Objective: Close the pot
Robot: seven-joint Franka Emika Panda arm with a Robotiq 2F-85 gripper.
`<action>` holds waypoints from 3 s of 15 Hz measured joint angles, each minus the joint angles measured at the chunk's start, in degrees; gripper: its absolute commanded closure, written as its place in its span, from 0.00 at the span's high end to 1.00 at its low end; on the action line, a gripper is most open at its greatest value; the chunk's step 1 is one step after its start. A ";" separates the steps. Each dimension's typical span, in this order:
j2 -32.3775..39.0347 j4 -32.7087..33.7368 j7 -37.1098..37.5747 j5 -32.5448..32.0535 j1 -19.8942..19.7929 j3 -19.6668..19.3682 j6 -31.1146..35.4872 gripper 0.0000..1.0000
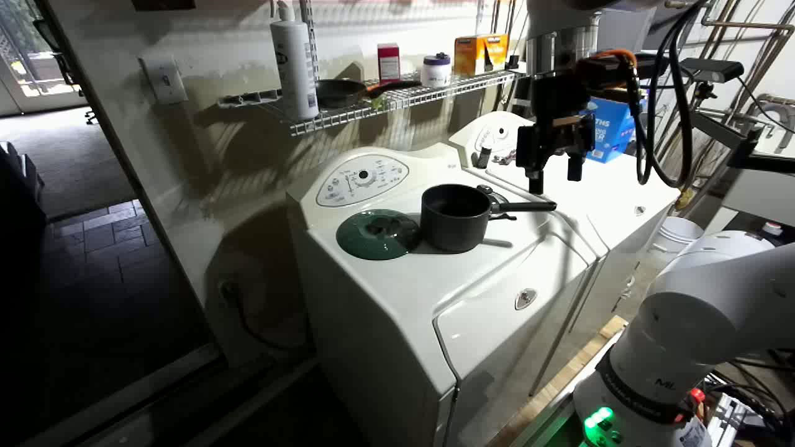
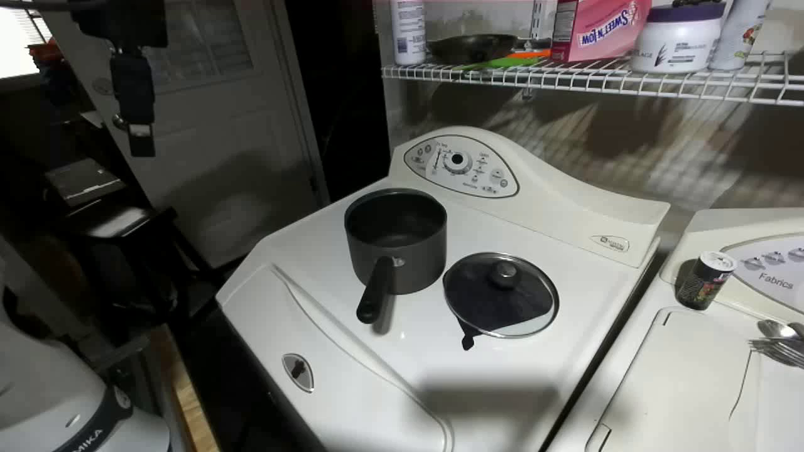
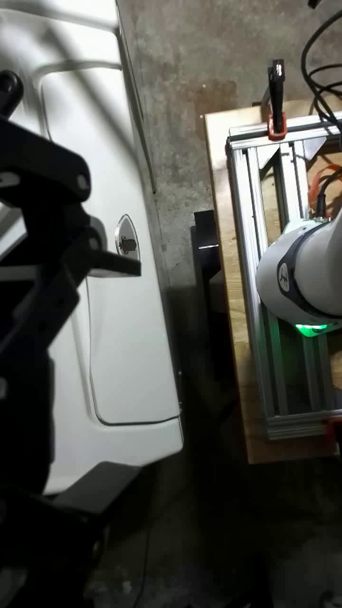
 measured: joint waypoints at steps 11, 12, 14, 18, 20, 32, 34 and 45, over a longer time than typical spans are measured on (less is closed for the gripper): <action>0.00 0.00 0.00 0.00 0.00 0.00 0.01 1.00; 0.00 0.00 0.00 0.00 0.00 0.00 0.01 1.00; 0.00 0.00 -0.09 -0.04 -0.04 0.04 0.03 1.00; 0.15 1.40 -0.11 -0.08 -0.30 0.08 4.62 1.00; 0.65 2.89 -0.11 -0.23 -0.50 -0.06 9.56 1.00; 13.49 11.93 0.48 -2.51 -6.48 -4.68 38.96 1.00; 16.04 13.66 1.30 -3.09 -8.27 -6.03 39.83 1.00; 22.15 16.47 8.52 -6.84 -13.05 -8.39 39.94 1.00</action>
